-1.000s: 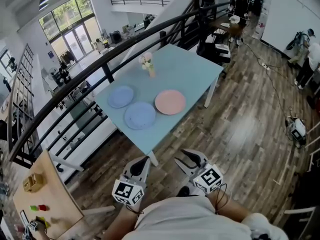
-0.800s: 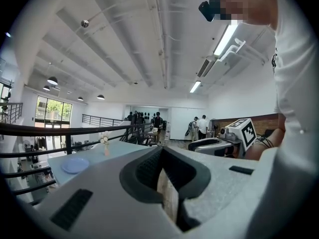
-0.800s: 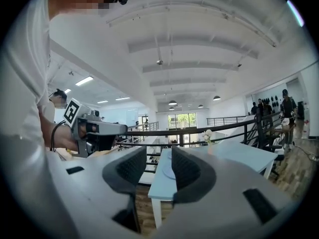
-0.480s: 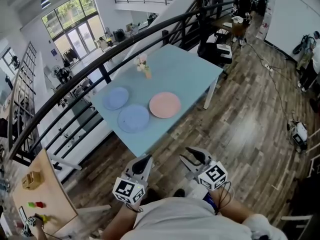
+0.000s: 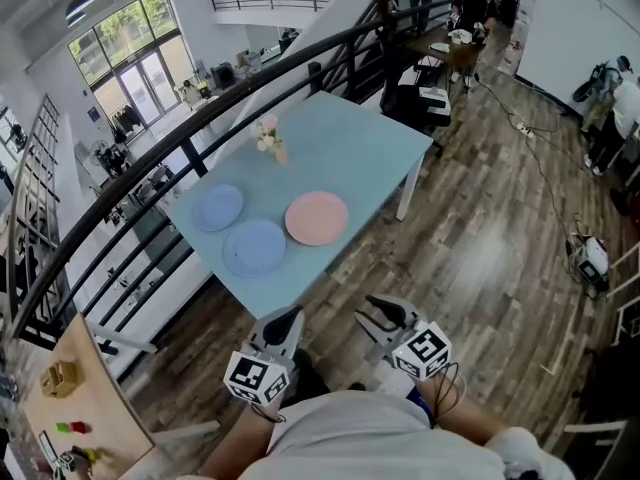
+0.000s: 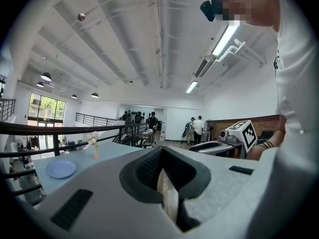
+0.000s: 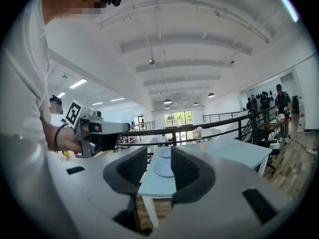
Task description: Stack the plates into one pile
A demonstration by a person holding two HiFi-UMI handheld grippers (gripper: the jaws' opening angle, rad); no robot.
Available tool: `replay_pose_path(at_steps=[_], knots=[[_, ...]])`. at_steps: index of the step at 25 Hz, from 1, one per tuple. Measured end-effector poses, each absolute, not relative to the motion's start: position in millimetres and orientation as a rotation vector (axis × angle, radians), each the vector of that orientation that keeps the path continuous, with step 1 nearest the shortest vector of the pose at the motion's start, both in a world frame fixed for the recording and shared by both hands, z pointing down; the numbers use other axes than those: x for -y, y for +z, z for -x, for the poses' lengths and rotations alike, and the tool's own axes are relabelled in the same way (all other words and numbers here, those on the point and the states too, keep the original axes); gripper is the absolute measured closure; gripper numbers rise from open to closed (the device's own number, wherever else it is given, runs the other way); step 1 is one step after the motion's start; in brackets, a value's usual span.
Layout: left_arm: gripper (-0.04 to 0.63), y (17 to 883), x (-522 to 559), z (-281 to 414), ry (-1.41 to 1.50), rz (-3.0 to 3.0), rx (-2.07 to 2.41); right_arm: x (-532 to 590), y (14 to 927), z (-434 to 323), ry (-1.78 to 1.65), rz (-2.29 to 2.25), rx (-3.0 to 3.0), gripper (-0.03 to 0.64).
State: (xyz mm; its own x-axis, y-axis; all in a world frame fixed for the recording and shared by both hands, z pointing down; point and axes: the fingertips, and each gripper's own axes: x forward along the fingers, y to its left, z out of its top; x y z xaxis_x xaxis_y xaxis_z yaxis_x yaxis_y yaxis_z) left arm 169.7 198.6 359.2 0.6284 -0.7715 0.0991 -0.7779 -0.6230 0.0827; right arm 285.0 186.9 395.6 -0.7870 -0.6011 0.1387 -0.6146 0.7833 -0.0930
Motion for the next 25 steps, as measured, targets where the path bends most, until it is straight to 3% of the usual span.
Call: replay_pose_path(at_steps=[10, 25], knots=[[0.591, 359.2, -132.5, -145.9, 0.049, -2.743, 1.247, -127.4, 400.8, -261.1, 0.232, -1.043, 2.829, 0.466], [0.591, 354.0, -46.2, -25.8, -0.019, -2.751, 1.202, -35.7, 406.2, -149.0, 0.294, -1.086, 2.747, 0.474]])
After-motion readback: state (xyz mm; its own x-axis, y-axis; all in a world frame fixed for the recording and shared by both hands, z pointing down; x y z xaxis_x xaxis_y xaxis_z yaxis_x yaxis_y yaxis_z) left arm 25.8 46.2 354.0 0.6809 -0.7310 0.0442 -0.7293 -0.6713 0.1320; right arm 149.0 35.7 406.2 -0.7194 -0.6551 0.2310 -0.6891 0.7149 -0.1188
